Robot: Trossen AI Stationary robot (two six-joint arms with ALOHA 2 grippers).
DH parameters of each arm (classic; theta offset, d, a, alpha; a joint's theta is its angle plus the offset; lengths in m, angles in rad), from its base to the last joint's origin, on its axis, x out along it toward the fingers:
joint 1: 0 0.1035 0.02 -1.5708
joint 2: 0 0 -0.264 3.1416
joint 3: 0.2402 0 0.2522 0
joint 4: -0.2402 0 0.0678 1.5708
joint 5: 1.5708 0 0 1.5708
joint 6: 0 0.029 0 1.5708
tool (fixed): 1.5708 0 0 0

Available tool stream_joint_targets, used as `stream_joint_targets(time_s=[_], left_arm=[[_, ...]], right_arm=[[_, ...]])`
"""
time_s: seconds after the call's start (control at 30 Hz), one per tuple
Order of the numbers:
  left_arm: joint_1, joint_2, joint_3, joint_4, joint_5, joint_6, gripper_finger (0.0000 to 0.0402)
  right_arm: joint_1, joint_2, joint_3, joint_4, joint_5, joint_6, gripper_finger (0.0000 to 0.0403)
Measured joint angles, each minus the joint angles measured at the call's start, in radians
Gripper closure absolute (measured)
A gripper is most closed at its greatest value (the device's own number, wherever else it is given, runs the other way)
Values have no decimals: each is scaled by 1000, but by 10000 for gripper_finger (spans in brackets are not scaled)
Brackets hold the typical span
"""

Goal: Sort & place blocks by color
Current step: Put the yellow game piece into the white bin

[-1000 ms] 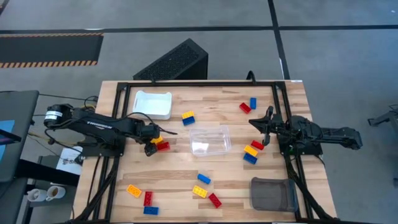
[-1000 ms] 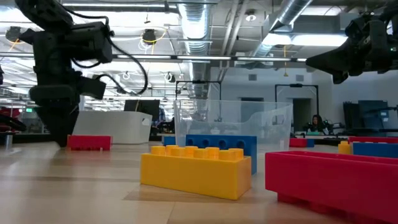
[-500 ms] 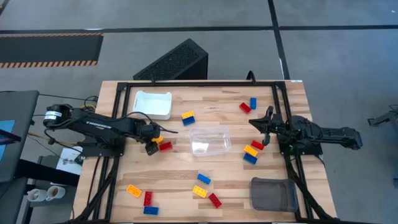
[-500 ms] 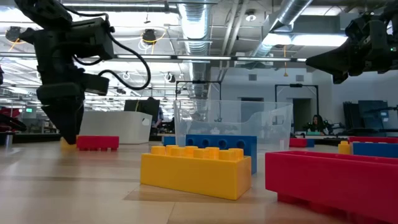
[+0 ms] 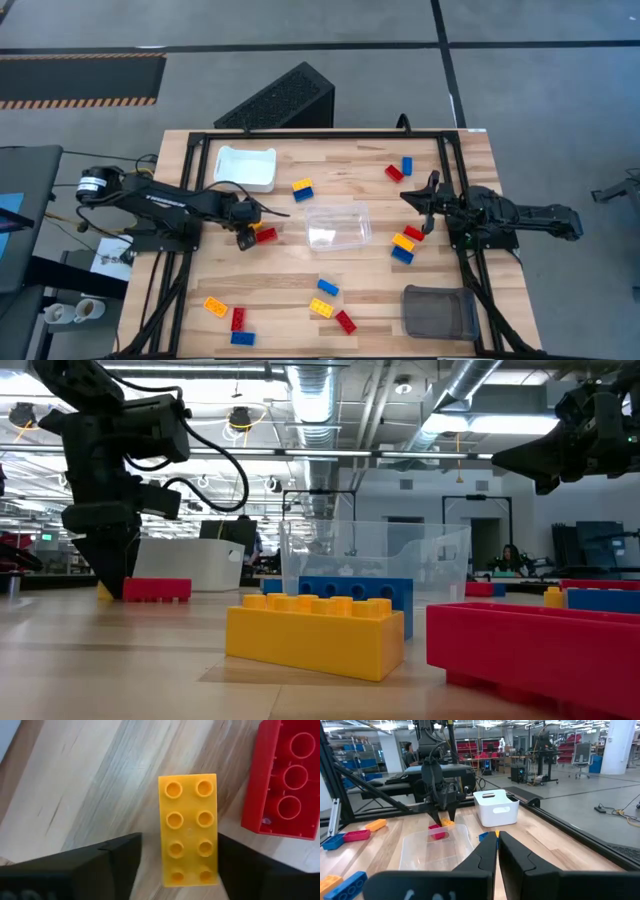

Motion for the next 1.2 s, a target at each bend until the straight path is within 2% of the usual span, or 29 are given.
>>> stream_joint_targets(time_s=[0.13, 0.3, 0.53, 0.67, 0.8, 1.03, 1.2], left_arm=[[1, -51, -4, -34, -1, 1, 299], [13, -168, 24, -88, -12, -12, 300], [33, -354, 94, -75, -178, 23, 300], [111, -406, 127, -57, -204, 92, 300], [237, -397, 148, -55, -154, 173, 300], [494, -331, 156, -21, 23, 316, 300], [621, -263, 156, -21, 103, 382, 300]], right_arm=[[0, 0, 0, 0, 0, 0, 360], [0, 0, 0, 0, 0, 0, 360], [0, 0, 0, 0, 0, 0, 360], [0, 0, 0, 0, 0, 0, 360], [0, 0, 0, 0, 0, 0, 360], [0, 0, 0, 0, 0, 0, 360], [0, 0, 0, 0, 0, 0, 360]])
